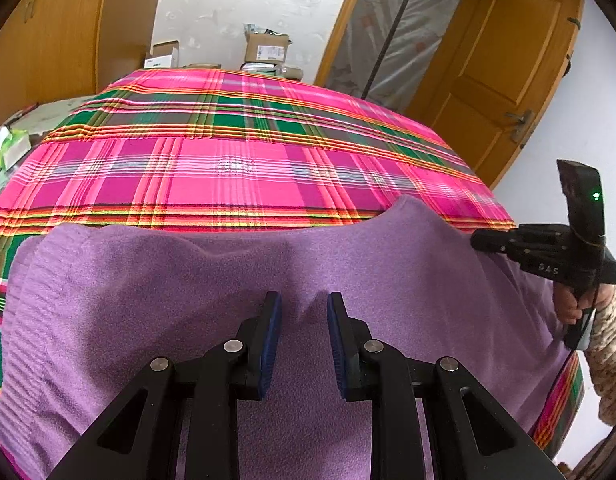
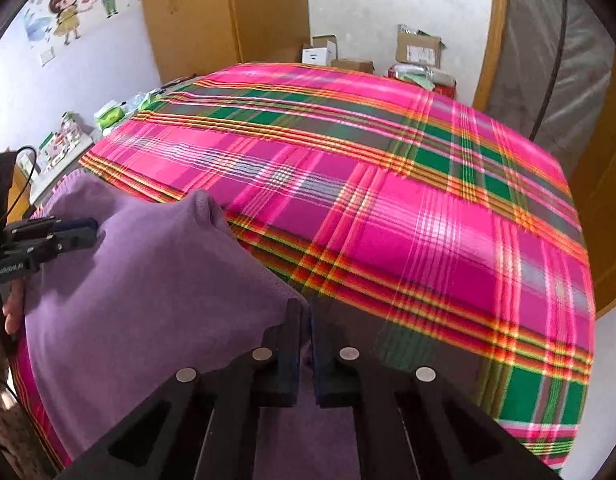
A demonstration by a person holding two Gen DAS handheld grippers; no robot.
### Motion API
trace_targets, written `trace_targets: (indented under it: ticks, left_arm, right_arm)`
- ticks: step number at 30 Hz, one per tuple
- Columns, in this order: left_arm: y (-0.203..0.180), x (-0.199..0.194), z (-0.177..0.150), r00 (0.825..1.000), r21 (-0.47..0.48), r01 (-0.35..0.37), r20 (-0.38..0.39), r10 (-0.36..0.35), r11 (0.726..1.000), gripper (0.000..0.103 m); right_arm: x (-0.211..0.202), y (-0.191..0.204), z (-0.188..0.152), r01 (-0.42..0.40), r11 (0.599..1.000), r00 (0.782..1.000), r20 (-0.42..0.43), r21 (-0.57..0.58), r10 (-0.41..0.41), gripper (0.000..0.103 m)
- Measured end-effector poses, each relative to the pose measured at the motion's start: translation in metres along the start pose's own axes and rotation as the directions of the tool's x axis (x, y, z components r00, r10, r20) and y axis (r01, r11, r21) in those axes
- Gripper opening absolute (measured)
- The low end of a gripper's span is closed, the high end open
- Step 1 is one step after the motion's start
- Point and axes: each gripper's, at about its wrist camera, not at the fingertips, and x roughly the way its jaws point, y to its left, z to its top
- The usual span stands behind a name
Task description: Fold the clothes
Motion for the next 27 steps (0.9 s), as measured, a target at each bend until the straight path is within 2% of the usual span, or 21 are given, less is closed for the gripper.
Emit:
trace_targets:
  ticks: [5, 9, 12, 16, 21, 27]
  left_arm:
    - [-0.002, -0.001, 0.000, 1.000, 0.008, -0.022, 0.004, 0.022, 1.000, 0.024]
    - [-0.006, -0.005, -0.003, 0.998, 0.027, -0.064, 0.016, 0.064, 0.998, 0.024]
    - [-0.007, -0.012, -0.006, 0.997, 0.026, -0.070, 0.024, 0.069, 0.997, 0.024]
    - [-0.007, -0.022, -0.013, 0.996, 0.019, -0.082, 0.032, 0.081, 0.996, 0.024]
    - [-0.005, -0.034, -0.026, 0.993, 0.013, -0.113, 0.032, 0.113, 0.994, 0.024]
    - [-0.005, -0.050, -0.038, 0.990, -0.003, -0.133, 0.046, 0.133, 0.991, 0.024]
  right_arm:
    - [0.004, -0.002, 0.002, 0.003, 1.000, 1.000, -0.013, 0.024, -0.002, 0.008]
    - [-0.014, -0.014, -0.004, -0.042, 0.992, 0.999, 0.024, 0.115, 0.040, 0.011]
    - [-0.033, -0.023, -0.015, 0.011, 0.986, 0.998, 0.059, 0.167, -0.021, 0.012]
    - [-0.058, -0.037, -0.044, 0.013, 0.960, 0.995, 0.096, 0.279, -0.041, 0.012]
    - [-0.076, -0.045, -0.093, 0.070, 0.928, 0.989, 0.094, 0.367, -0.112, 0.013]
    - [-0.094, -0.048, -0.136, 0.132, 0.878, 0.974, 0.105, 0.460, -0.201, 0.024]
